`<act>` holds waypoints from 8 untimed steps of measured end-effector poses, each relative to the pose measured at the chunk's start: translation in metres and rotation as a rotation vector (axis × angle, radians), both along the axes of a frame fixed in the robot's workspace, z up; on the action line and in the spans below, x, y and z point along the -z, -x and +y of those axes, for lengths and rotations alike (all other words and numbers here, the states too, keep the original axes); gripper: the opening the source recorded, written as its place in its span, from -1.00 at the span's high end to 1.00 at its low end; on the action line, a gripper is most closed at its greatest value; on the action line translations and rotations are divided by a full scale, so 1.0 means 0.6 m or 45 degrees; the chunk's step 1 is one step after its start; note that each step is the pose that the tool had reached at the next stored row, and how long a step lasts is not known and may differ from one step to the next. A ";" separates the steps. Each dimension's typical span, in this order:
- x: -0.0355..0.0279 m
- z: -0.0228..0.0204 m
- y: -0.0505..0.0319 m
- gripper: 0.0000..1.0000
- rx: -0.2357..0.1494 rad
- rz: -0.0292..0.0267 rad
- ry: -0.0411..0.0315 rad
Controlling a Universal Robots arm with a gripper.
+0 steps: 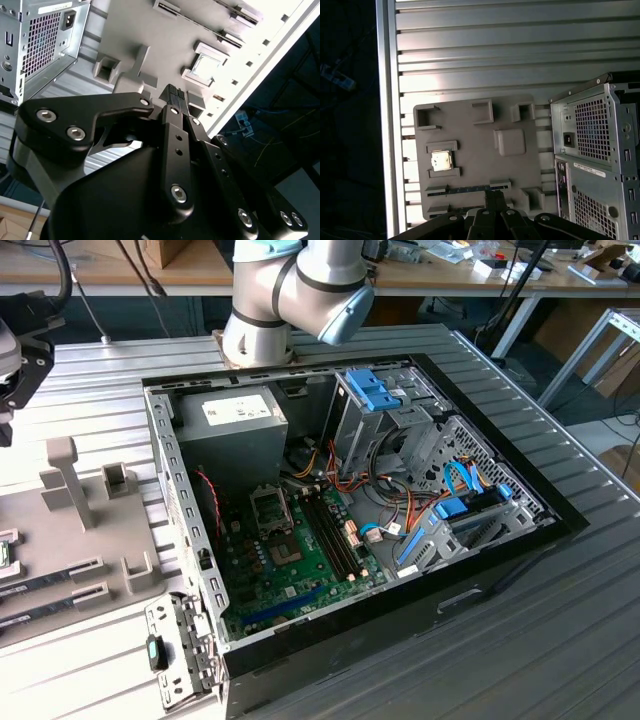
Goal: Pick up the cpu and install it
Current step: 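Reach for the cpu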
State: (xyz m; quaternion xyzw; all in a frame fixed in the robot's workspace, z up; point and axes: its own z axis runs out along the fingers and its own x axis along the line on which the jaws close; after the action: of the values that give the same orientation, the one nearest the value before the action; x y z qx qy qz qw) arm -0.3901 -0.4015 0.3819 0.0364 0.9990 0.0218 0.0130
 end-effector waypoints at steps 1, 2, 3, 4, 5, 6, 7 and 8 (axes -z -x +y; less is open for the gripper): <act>0.000 0.0000 0.001 0.79 0.000 0.0000 0.0000; 0.001 0.0000 0.001 0.79 0.000 0.0002 0.0001; 0.001 -0.0001 0.002 0.79 0.000 0.0001 0.0001; 0.002 -0.0002 0.003 0.79 0.000 0.0001 0.0002; 0.002 -0.0002 0.003 0.79 0.000 0.0002 0.0001; 0.003 -0.0002 0.004 0.79 0.000 0.0001 0.0001; 0.003 -0.0002 0.004 0.79 0.000 0.0002 0.0001; 0.003 -0.0003 0.004 0.79 0.000 0.0002 0.0001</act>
State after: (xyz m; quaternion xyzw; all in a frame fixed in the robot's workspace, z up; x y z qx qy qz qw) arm -0.3927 -0.4016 0.3799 0.0365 0.9990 0.0217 0.0129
